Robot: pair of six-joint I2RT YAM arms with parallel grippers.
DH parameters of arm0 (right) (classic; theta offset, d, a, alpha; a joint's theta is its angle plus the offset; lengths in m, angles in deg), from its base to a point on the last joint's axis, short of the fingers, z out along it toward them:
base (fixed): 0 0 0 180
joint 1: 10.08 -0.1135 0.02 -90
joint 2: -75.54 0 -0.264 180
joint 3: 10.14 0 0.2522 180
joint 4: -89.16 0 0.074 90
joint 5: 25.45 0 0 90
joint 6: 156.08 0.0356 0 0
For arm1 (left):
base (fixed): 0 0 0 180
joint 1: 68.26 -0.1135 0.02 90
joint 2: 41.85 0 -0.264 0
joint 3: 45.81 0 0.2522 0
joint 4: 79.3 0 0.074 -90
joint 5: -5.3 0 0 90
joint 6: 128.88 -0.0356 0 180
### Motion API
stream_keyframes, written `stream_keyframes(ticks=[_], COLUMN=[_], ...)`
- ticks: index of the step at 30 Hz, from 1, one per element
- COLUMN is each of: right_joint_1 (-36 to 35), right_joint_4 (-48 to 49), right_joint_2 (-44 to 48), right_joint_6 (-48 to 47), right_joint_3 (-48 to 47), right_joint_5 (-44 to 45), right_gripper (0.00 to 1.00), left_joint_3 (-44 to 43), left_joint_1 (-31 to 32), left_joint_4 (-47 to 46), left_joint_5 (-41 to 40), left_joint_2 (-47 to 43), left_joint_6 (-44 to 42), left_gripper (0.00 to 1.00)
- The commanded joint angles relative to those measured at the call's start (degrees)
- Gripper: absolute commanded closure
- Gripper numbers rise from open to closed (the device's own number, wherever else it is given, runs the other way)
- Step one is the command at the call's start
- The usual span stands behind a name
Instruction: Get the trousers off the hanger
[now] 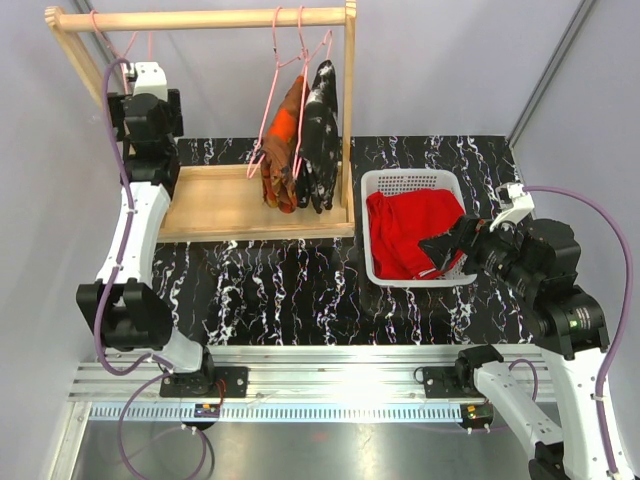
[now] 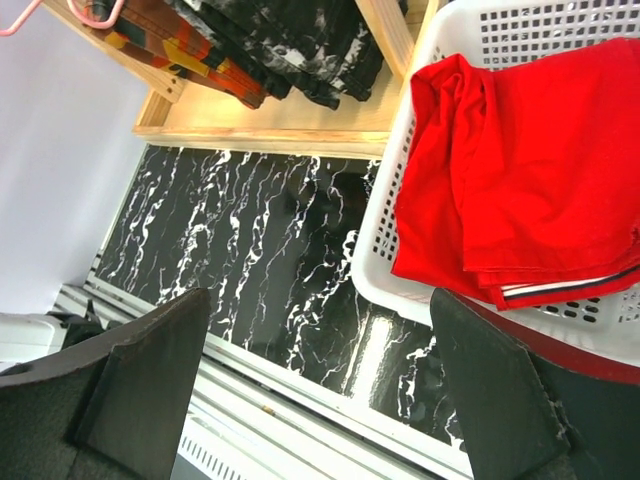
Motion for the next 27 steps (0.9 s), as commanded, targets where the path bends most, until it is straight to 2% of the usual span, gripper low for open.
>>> stream_keyframes(ticks=[1,3,7,9,14,17,21,23,27], right_joint_1=[0.0,0.0,0.0,0.0,0.0,0.0,0.0,0.0,0.0], right_joint_4=[0.7,0.3,-0.8,-0.8,-1.1,-1.4,-2.4,-2.7,-3.2], right_joint_2=[-0.6,-0.6,0.3,0.7,1.3,2.2,3.0,3.3,3.6], right_joint_6=[-2.1,-3.9,-4.2,-4.2,-4.2,-4.3,-4.1,-3.6,-1.9], right_joint_3=[-2.6,-3.6,-5.9,-6.1,-5.7,-5.4,-6.3,-6.8,-8.1], right_joint_5=[2.4,3.5,11.3,12.5,8.5,6.4,5.9,5.3,3.3], right_gripper=[0.0,0.01,0.01,0.01,0.01,0.01,0.01,0.01,0.0], left_joint_3=[-4.0,-3.8,-3.6,-4.5,-3.3,-0.4,4.2,5.4,3.9], left_joint_1=[-0.4,-0.4,-0.4,-0.5,-0.4,-0.3,1.1,2.1,10.3], left_joint_4=[4.1,6.4,11.4,14.5,18.0,16.6,12.9,11.0,13.7], left_joint_5=[-0.9,2.0,10.6,15.3,25.4,37.0,47.7,49.3,45.8], left_joint_2=[-4.8,-7.9,-13.9,-16.0,-23.5,-27.3,-30.3,-31.1,-28.2], left_joint_6=[6.8,9.4,14.5,20.3,30.9,35.3,38.1,38.1,33.5], left_gripper=[0.03,0.01,0.01,0.01,0.01,0.01,0.01,0.01,0.01])
